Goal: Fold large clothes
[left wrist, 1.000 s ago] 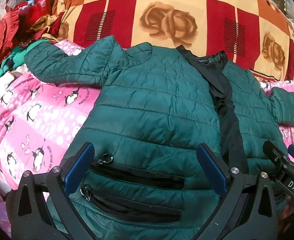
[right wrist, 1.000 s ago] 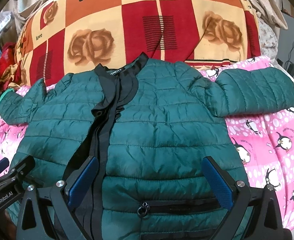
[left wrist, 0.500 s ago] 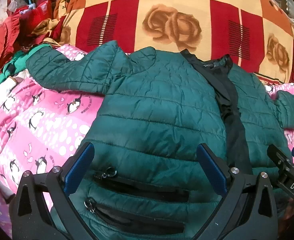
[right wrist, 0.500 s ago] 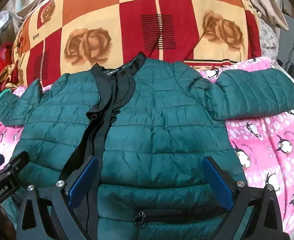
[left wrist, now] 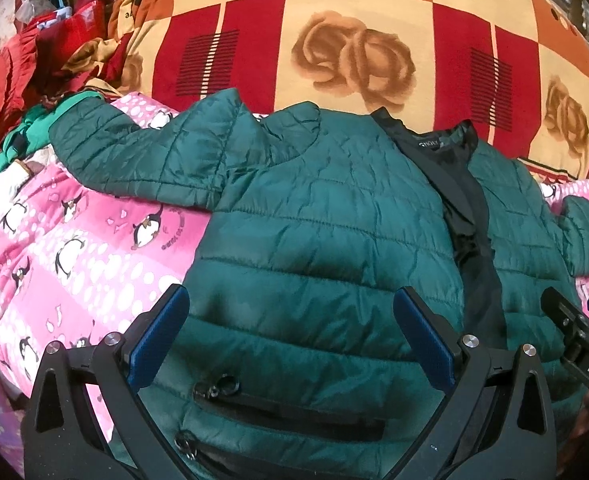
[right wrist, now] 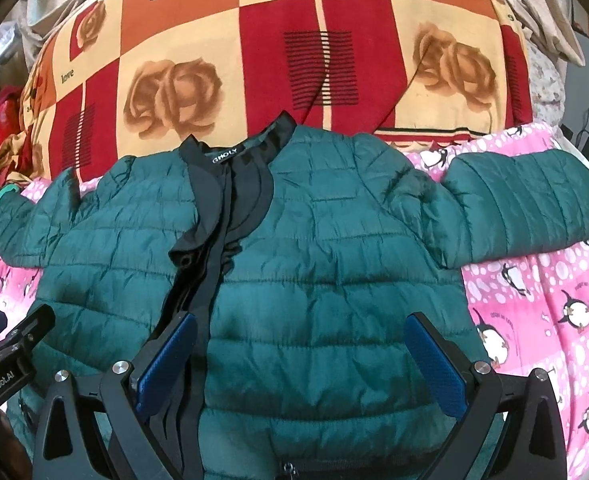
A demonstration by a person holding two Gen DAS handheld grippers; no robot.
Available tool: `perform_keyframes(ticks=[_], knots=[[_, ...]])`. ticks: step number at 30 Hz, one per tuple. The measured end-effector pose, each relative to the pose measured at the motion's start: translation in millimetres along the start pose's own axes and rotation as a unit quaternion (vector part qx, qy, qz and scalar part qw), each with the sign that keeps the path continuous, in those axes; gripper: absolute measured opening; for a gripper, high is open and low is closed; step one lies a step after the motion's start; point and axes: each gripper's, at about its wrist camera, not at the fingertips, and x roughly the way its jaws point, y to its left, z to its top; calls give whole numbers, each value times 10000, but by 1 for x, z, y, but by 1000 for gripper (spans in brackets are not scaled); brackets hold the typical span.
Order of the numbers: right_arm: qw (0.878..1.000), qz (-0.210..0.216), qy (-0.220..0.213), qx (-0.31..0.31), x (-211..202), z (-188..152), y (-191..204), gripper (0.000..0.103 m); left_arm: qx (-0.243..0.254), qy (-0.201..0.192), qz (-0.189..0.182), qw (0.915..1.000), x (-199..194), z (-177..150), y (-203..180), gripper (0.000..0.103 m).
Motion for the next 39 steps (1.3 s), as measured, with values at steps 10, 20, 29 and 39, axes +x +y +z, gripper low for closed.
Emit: perform_keyframes(ticks=[10,20,29,39], knots=[[10000,-4,24,-91,13,14,9,103,-29,-16,33,10000,9,13,6,102],[9991,-298,-25,-307,24,18,15,103,-34,15,45,10000,14,16,9,102],[9942,-820,-201,-669,24,19,19,103,-70,66,14,10000,19,15,10,102],[9945,-817,-141,-632,29,17,18,103,-62,72,14,10000,21,14,10,102]])
